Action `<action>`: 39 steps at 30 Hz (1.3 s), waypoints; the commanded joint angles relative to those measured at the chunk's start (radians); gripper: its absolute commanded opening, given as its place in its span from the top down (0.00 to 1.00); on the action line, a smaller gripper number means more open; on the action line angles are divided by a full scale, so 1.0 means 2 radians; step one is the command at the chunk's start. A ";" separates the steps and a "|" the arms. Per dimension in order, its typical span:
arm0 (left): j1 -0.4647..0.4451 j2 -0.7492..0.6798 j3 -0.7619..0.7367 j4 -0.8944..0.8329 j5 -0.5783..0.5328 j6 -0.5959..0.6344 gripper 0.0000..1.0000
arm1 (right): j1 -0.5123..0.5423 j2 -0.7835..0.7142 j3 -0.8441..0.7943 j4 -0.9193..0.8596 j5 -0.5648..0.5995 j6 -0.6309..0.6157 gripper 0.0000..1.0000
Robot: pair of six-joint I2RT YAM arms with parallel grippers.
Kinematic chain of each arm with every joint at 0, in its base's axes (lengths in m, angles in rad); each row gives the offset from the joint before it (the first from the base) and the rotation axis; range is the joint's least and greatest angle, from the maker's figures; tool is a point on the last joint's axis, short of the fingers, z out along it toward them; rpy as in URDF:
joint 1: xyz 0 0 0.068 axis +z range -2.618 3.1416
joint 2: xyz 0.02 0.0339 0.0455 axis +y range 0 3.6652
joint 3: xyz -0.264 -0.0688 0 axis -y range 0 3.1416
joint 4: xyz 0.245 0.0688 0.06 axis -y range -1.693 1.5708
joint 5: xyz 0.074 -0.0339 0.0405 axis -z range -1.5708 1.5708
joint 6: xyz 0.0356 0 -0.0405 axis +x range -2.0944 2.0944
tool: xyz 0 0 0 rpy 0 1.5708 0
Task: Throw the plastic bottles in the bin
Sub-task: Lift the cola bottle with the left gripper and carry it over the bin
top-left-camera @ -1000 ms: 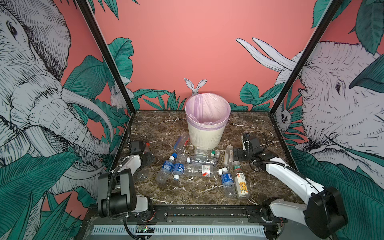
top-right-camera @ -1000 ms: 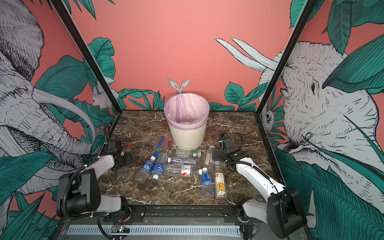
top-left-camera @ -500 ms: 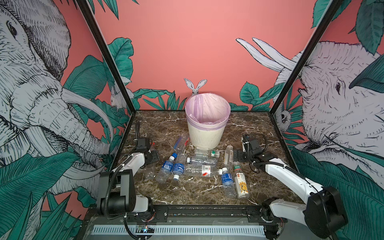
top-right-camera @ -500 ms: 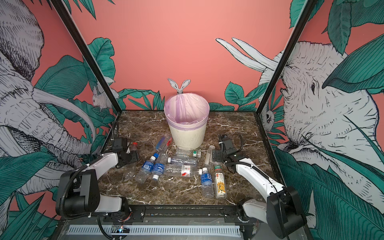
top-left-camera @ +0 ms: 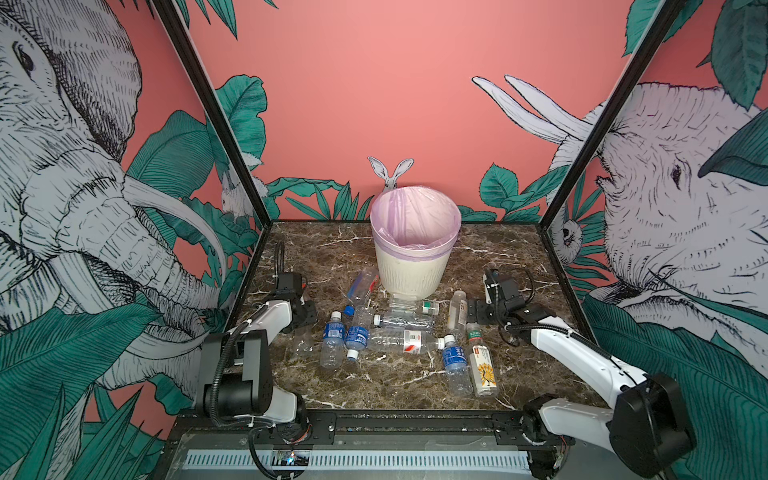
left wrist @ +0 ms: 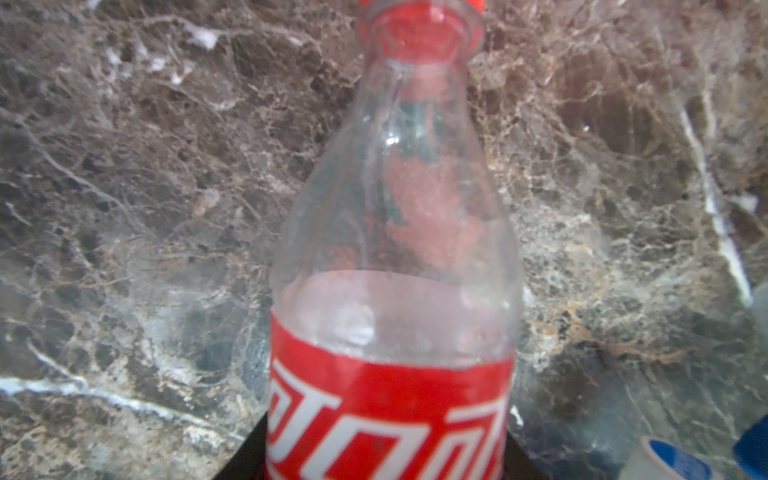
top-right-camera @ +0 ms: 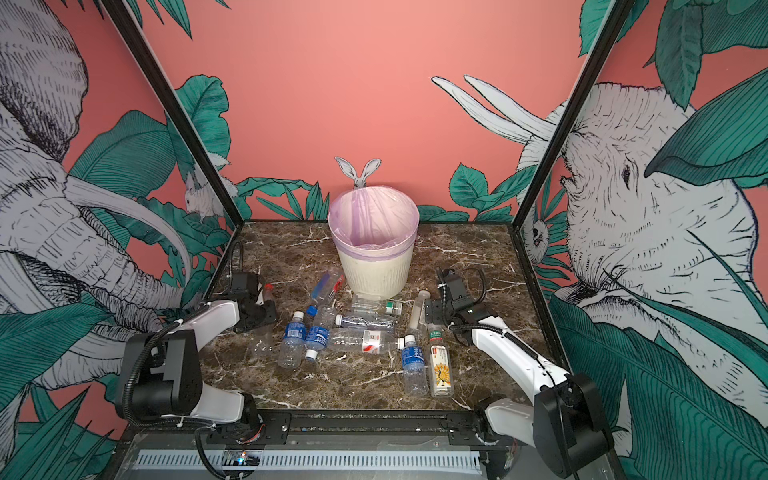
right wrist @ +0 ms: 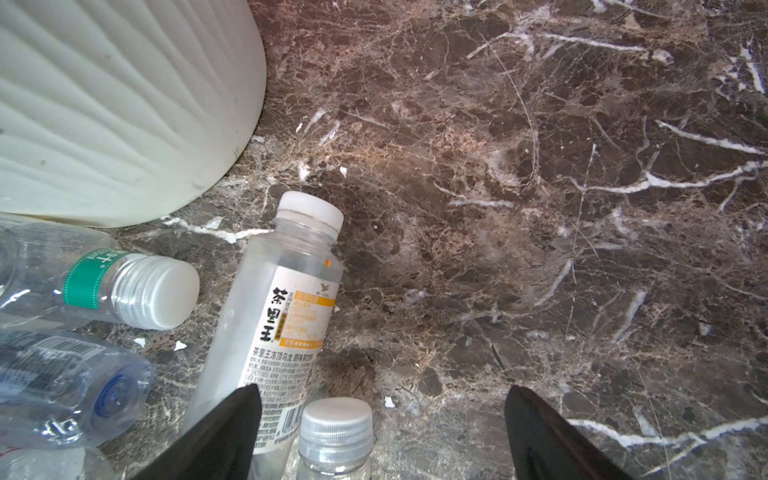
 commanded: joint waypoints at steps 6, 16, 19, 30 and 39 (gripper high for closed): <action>-0.051 -0.194 -0.025 0.022 -0.039 0.029 0.54 | 0.002 -0.009 -0.008 0.015 -0.002 0.004 0.06; -0.087 -0.362 -0.087 0.111 0.144 0.030 0.47 | 0.003 -0.011 -0.022 0.040 -0.015 0.000 0.07; -0.131 -0.406 -0.105 0.139 0.150 0.034 0.43 | 0.003 -0.012 -0.024 0.040 -0.015 0.000 0.07; -0.274 -0.450 -0.068 0.099 0.119 0.046 0.46 | 0.005 -0.030 -0.038 0.038 -0.012 0.002 0.07; -0.295 -0.451 0.000 0.072 0.114 0.040 0.46 | 0.006 -0.036 -0.039 0.040 -0.016 0.006 0.07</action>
